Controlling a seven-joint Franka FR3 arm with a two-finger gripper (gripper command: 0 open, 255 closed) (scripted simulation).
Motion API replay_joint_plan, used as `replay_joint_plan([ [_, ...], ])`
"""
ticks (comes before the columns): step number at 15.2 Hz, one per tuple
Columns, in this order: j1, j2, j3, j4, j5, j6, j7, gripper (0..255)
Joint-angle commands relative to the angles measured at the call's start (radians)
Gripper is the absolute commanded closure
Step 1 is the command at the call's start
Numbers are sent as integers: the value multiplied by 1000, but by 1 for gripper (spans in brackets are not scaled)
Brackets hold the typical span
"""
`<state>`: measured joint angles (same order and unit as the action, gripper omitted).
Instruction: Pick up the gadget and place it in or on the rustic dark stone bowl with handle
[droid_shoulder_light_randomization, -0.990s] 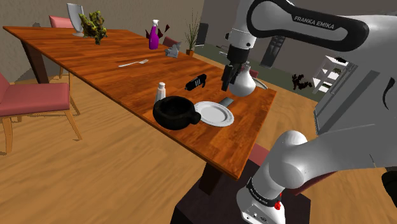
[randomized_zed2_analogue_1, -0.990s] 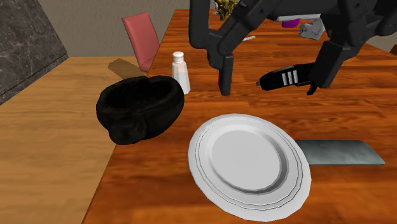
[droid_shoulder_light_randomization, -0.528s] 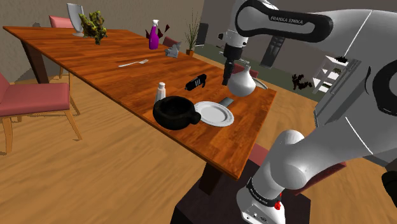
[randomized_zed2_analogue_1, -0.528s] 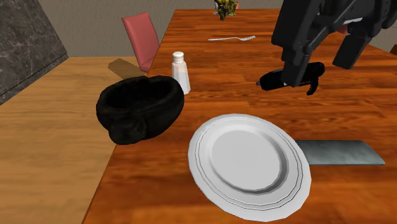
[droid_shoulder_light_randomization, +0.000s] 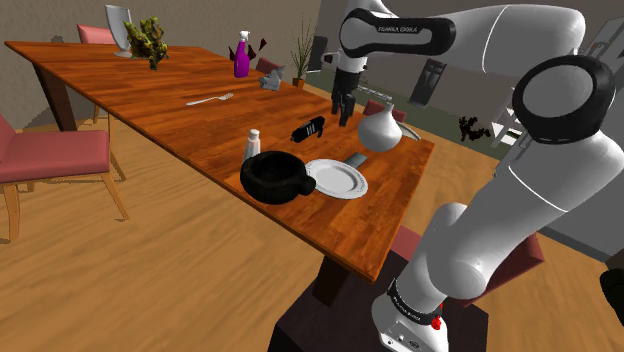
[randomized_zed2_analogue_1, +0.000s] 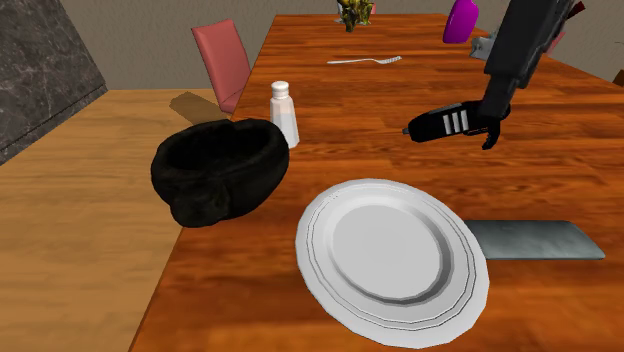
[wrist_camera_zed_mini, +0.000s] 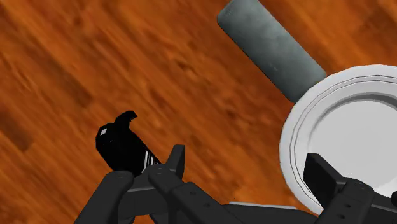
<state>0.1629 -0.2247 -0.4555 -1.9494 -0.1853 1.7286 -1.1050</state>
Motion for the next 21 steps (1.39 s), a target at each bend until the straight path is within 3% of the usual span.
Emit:
replay_joint_plan([
  [1, 14, 88, -30, 66, 29, 20, -132, 0],
  [9, -12, 420, -52, 366, 179, 31, -573, 0],
  [16, -15, 423, -50, 276, 180, 124, -573, 0],
  [21, -15, 423, -50, 269, 180, 131, -574, 0],
])
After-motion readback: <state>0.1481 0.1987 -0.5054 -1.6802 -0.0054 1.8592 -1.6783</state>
